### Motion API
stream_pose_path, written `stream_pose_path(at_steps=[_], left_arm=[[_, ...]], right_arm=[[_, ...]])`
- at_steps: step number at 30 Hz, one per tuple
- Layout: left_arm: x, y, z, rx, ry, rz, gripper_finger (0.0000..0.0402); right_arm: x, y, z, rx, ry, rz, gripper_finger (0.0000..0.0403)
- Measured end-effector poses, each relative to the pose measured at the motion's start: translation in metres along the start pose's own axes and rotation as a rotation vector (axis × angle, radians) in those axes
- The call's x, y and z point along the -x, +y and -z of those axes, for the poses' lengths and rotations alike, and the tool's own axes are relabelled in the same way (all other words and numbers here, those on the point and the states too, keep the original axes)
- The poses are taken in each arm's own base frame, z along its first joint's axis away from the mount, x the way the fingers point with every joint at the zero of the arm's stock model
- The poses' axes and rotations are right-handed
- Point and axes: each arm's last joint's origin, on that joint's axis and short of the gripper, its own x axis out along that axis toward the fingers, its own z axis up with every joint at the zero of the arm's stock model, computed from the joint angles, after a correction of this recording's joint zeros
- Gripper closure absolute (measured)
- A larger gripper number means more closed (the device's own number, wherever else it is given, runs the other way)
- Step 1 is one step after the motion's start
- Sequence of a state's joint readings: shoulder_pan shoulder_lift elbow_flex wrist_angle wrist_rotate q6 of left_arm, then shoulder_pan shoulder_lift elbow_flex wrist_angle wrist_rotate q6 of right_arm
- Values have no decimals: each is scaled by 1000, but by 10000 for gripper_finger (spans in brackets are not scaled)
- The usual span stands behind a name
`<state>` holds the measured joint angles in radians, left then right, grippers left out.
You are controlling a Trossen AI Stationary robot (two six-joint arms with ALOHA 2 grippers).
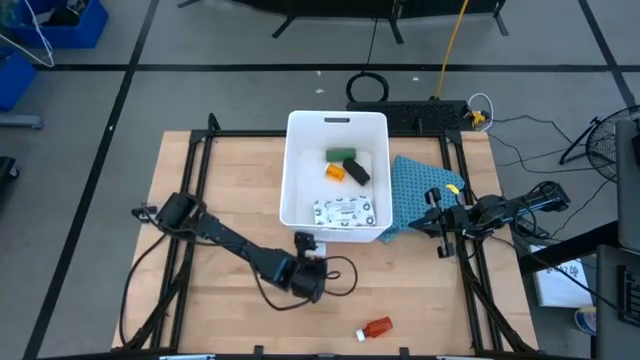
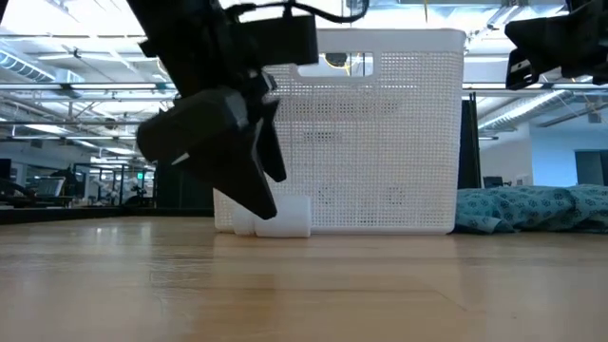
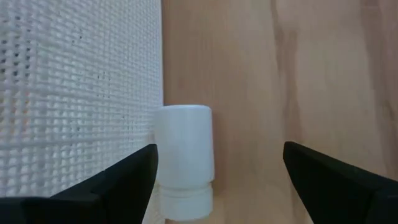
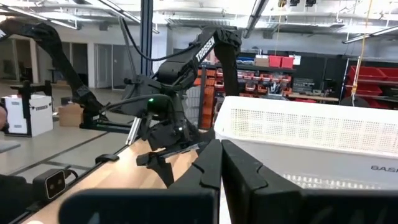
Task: Pick & place medical supplies in basket/bin
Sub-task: Put the white medicine bottle into the bin
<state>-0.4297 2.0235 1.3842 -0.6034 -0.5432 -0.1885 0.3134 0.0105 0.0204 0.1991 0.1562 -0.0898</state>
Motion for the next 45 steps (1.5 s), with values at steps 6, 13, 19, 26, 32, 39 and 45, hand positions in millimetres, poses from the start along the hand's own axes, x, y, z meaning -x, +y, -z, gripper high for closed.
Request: stream_pose_path(at_steps=[6, 13, 19, 26, 32, 39, 45], left_arm=[[-9, 9, -1, 24, 23, 30, 50], [-26, 12, 0, 32, 53, 55, 51], [-39, 9, 2, 24, 80, 116, 89], [-34, 5, 1, 6, 75, 173, 204], [-31, -2, 3, -28, 82, 262, 292], [-10, -16, 3, -55, 40, 269, 302], [19, -8, 5, 15, 58, 231, 274]], right_arm=[[0, 0, 0, 0, 3, 0, 403], [0, 0, 0, 3, 4, 0, 403], [0, 0, 1, 5, 10, -1, 403], [0, 0, 1, 5, 10, -1, 403], [0, 0, 1, 3, 11, -1, 403], [0, 0, 1, 4, 12, -1, 403], [0, 0, 2, 4, 16, -2, 403]])
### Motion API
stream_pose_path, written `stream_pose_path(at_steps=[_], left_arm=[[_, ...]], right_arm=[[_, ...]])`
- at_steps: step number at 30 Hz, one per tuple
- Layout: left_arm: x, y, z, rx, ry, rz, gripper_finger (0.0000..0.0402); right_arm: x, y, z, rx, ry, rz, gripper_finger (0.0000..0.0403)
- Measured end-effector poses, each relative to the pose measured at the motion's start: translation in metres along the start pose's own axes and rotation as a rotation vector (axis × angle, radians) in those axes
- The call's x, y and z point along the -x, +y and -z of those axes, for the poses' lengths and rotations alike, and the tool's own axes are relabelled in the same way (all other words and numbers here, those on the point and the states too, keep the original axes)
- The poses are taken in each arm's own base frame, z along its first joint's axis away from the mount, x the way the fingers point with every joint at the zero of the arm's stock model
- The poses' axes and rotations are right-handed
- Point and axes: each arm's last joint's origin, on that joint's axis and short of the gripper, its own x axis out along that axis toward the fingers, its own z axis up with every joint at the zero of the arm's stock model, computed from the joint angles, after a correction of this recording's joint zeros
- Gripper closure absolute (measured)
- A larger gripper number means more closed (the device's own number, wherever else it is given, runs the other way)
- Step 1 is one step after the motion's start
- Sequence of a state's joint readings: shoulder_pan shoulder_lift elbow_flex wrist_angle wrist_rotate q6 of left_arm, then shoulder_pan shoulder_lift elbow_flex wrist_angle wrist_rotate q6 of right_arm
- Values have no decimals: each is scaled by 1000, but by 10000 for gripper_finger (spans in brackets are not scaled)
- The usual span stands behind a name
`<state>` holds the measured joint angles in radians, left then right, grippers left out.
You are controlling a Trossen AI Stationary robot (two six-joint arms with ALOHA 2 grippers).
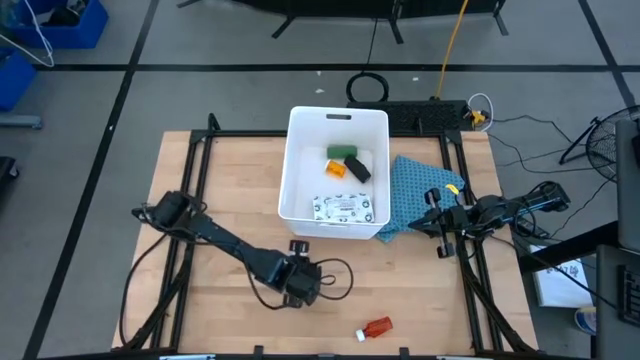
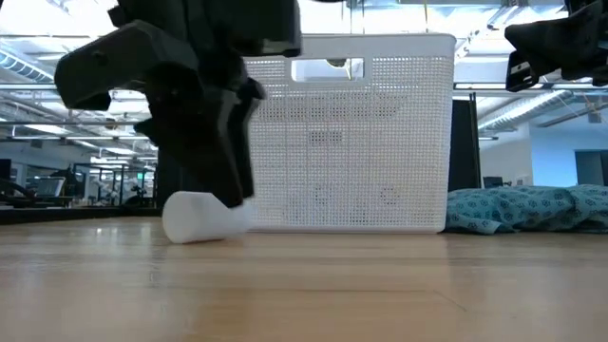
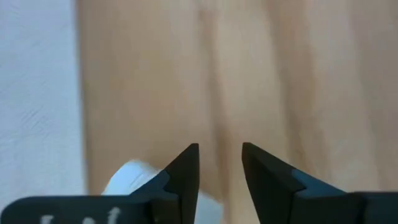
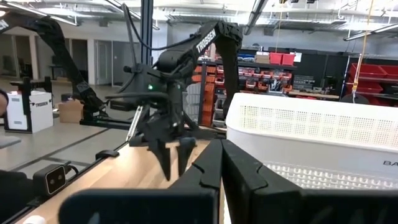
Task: Pick & place medical supplies in basket/bin
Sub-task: Put the white medicine bottle into the bin
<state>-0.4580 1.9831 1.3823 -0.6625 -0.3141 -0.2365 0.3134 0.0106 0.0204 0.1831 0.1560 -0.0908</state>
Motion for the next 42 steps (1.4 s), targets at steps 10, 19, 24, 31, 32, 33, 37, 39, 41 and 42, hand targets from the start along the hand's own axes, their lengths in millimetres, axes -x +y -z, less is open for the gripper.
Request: stream_pose_path(at_steps=[10, 19, 24, 31, 32, 33, 37, 39, 41, 42], left_arm=[[33, 2, 13, 106, 14, -190, 233], [40, 28, 10, 616, -16, -201, 133], [34, 29, 12, 636, 62, -155, 65], [31, 34, 27, 666, 147, -240, 5], [28, 36, 28, 669, 155, -246, 6], [25, 39, 31, 676, 160, -249, 9], [3, 48, 46, 693, 208, -219, 18], [-8, 50, 52, 704, 211, -174, 17], [-17, 52, 58, 716, 211, -135, 15], [-20, 53, 61, 712, 205, -121, 14]], right_arm=[[0, 0, 1, -7, 6, -1, 403], [0, 0, 1, -14, 6, 0, 403], [0, 0, 2, -24, 16, -1, 403], [0, 0, 3, -21, 32, -3, 403], [0, 0, 3, -21, 34, -3, 403], [0, 0, 3, -21, 34, -3, 403], [0, 0, 3, -22, 34, -3, 403], [0, 0, 3, -22, 33, -3, 403], [0, 0, 3, -22, 33, -2, 403], [0, 0, 3, -22, 33, -3, 403]])
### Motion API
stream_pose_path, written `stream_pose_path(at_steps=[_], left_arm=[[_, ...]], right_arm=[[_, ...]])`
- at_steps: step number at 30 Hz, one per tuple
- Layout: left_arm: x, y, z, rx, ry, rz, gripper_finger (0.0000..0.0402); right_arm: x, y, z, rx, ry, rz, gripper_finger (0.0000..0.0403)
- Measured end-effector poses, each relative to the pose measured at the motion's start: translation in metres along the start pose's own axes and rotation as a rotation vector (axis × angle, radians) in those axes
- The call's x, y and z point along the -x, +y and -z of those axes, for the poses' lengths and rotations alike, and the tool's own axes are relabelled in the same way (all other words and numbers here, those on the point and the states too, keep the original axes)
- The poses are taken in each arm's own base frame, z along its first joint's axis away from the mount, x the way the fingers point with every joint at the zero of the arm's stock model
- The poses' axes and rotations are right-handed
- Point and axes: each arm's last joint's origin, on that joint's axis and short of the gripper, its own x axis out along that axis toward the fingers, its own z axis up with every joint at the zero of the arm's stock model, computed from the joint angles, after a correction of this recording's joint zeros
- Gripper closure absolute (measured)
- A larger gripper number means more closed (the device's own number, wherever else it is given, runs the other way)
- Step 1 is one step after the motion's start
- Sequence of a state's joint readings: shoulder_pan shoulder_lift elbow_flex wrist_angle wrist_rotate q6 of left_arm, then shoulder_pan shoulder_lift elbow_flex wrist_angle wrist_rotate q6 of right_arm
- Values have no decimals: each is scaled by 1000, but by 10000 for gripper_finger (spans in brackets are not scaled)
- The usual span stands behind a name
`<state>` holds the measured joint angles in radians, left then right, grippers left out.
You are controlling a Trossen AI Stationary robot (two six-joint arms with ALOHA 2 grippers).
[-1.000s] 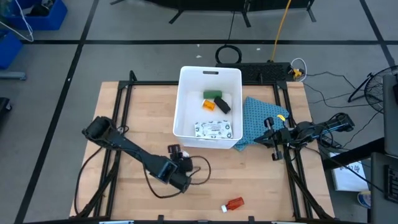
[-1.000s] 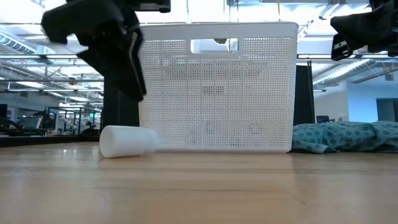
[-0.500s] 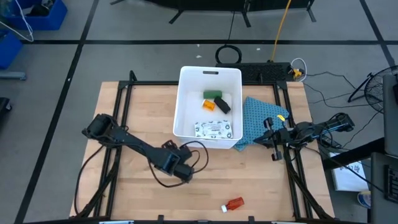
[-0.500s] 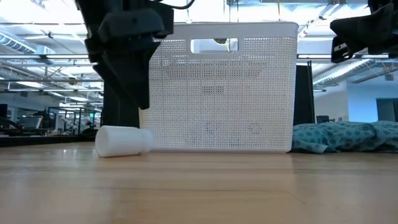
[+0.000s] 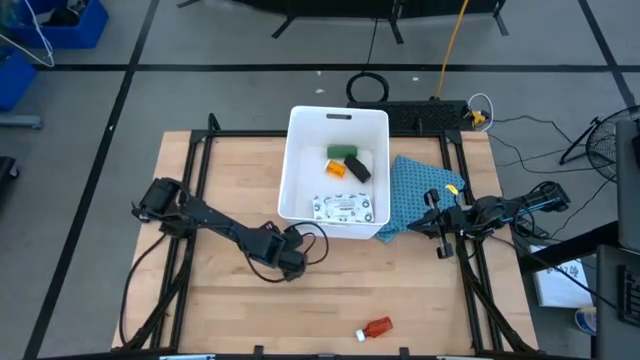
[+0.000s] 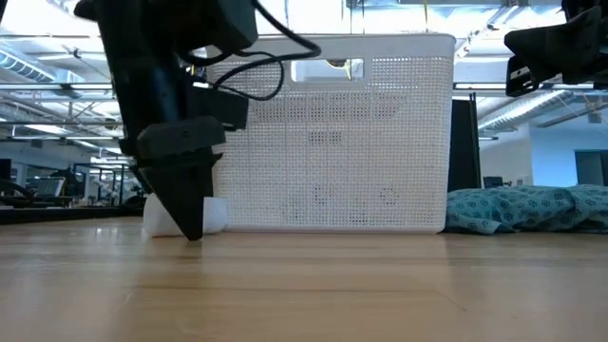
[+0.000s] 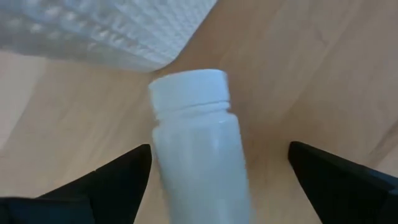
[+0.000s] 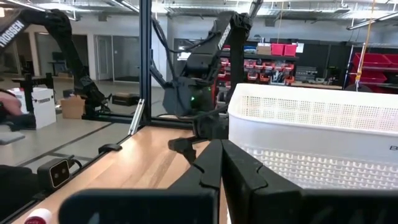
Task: Pick & place medical supplies in basket/bin
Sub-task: Put the white medicine bottle into the bin
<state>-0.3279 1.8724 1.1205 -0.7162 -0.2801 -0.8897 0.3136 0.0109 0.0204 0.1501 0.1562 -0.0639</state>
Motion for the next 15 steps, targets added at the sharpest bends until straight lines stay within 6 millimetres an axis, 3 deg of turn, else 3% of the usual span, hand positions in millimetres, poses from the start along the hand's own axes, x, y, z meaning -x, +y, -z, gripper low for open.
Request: stream_pose_path(at_steps=[7, 15], left_arm=[[-9, 4, 6, -61, 17, 13, 55], [-3, -3, 2, -77, 16, 43, 189]], right_arm=[[0, 0, 0, 0, 1, 2, 403], [0, 0, 0, 0, 1, 3, 403]])
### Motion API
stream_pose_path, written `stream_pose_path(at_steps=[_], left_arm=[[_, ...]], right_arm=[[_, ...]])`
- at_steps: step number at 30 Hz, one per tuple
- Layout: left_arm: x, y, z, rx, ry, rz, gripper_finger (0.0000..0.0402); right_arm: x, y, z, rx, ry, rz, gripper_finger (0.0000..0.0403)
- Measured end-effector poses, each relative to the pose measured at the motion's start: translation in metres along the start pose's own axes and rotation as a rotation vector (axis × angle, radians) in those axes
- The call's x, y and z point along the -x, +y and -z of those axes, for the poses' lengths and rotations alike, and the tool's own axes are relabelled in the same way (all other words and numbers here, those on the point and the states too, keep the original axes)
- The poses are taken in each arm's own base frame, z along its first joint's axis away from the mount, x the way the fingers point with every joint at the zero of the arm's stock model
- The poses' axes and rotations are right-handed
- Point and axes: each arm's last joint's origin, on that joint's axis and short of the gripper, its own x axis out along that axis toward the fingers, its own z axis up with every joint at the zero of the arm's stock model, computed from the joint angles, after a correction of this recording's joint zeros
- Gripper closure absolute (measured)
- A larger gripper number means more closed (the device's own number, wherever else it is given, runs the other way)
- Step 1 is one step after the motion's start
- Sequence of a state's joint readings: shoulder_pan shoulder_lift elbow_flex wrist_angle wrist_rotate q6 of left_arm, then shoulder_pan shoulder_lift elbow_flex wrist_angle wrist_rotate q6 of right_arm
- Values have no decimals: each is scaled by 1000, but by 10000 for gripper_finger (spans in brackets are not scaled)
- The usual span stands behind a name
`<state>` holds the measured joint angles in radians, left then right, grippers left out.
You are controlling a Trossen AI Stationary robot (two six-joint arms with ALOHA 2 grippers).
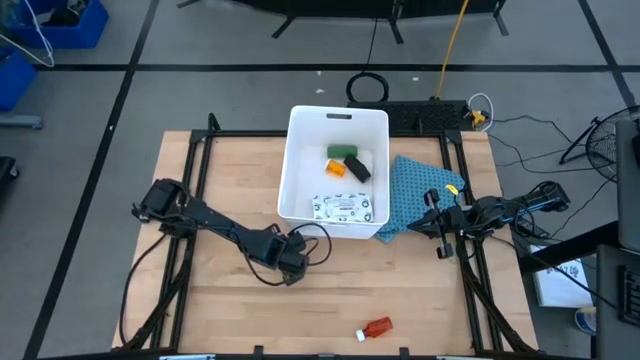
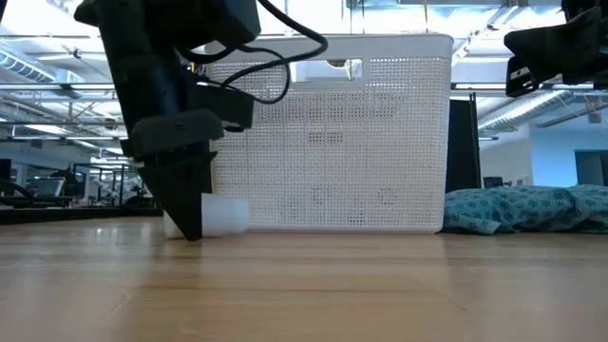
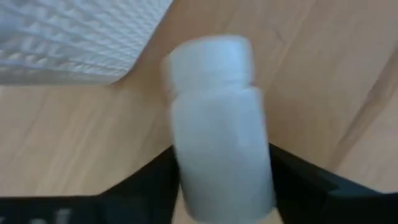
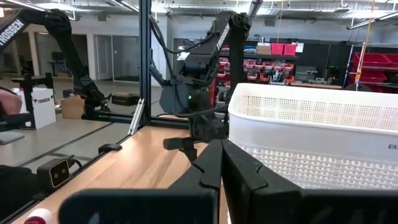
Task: Pick & place medical supplies in basket/bin
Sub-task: Put the white medicine bottle into the bin
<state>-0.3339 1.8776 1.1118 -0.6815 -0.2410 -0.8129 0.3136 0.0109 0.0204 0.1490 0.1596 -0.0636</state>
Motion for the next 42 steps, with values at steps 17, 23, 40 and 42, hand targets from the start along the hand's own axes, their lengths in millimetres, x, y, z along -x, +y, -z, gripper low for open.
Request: stream_pose_path(at_steps=[17, 23, 40, 42], left_arm=[[60, -12, 18, -287, -100, 112, 209], [125, -1, 35, -426, -320, 182, 226], [227, 148, 68, -672, -1109, 237, 227], [215, 165, 76, -601, -1209, 247, 227]], right_arm=[[0, 0, 0, 0, 1, -1, 403], [0, 0, 0, -17, -2, -2, 403], [0, 0, 1, -16, 6, -4, 403], [0, 0, 1, -15, 6, -4, 403]])
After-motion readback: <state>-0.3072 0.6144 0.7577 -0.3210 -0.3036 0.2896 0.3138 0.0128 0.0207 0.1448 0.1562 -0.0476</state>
